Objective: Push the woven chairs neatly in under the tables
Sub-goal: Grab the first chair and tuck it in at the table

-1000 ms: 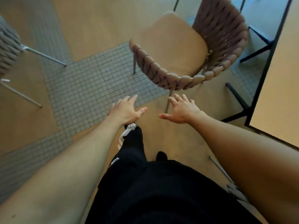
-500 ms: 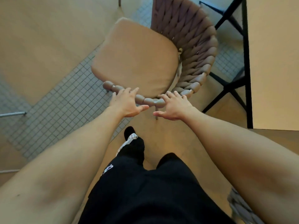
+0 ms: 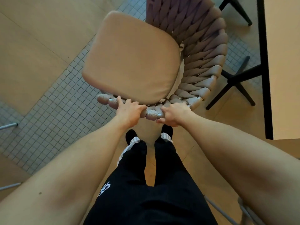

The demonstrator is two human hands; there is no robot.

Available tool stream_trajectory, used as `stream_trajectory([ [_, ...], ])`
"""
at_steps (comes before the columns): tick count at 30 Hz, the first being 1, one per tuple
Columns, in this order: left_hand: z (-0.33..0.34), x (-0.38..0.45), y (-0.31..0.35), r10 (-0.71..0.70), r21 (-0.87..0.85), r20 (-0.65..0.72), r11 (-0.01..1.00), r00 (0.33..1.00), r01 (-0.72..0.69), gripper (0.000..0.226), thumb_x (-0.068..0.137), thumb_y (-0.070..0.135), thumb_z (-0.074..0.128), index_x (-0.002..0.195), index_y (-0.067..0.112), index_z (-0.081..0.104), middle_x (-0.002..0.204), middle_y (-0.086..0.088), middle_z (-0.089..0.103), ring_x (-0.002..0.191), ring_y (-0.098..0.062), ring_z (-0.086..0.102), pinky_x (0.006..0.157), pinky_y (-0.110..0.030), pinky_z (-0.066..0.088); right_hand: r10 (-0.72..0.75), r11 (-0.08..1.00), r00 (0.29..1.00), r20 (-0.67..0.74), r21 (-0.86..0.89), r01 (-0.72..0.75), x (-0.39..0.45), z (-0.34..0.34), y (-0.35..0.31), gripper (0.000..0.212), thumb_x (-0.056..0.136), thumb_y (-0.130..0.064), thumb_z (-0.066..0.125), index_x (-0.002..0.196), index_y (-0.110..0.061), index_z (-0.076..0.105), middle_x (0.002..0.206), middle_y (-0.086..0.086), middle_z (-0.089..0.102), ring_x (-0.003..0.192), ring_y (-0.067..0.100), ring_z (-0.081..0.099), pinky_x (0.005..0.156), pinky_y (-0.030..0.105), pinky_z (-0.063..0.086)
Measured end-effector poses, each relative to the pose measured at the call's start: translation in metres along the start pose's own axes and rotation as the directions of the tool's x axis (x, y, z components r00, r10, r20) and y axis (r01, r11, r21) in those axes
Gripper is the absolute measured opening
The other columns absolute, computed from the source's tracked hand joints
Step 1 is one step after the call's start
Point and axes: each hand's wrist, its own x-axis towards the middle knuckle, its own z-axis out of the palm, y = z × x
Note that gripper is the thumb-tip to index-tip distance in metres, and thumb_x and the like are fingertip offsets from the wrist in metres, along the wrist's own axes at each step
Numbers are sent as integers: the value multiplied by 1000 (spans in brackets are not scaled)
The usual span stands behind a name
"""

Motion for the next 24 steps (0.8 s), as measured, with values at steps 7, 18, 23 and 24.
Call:
stream_trajectory([
  [7,-7,0,-6,52,39,4,998,999,-52,41,93,11,55,128,34,51,122,5,59,118,-30,51,109,-74,18,19,996,998,-52,83,-15,-6,0,-11,58,99,-66,42,131,-19,51,129,5,61,120,31,57,101,61,34],
  [18,-24,-4,-74,18,226,-32,974,999,-11,47,99,20,51,138,45,46,141,10,54,130,-28,45,108,-72,19,109,923,990,-88,379,-68,20,-15,-86,59,99,-65,45,131,-17,55,127,8,65,118,34,60,106,69,28],
  [23,-26,1,-95,-111,281,-81,951,991,129,43,101,25,49,138,48,45,140,14,55,136,-30,34,110,-74,13,76,874,993,-92,486,-22,36,-35,-107,65,99,-66,44,138,-15,52,132,10,60,120,35,57,99,66,38],
  [24,-26,1,-93,-135,276,-73,949,988,150,44,100,24,50,138,45,44,139,13,55,138,-31,31,111,-75,11,63,878,993,-98,478,-9,38,-34,-106,64,99,-66,44,137,-14,52,132,10,60,120,35,57,98,63,40],
])
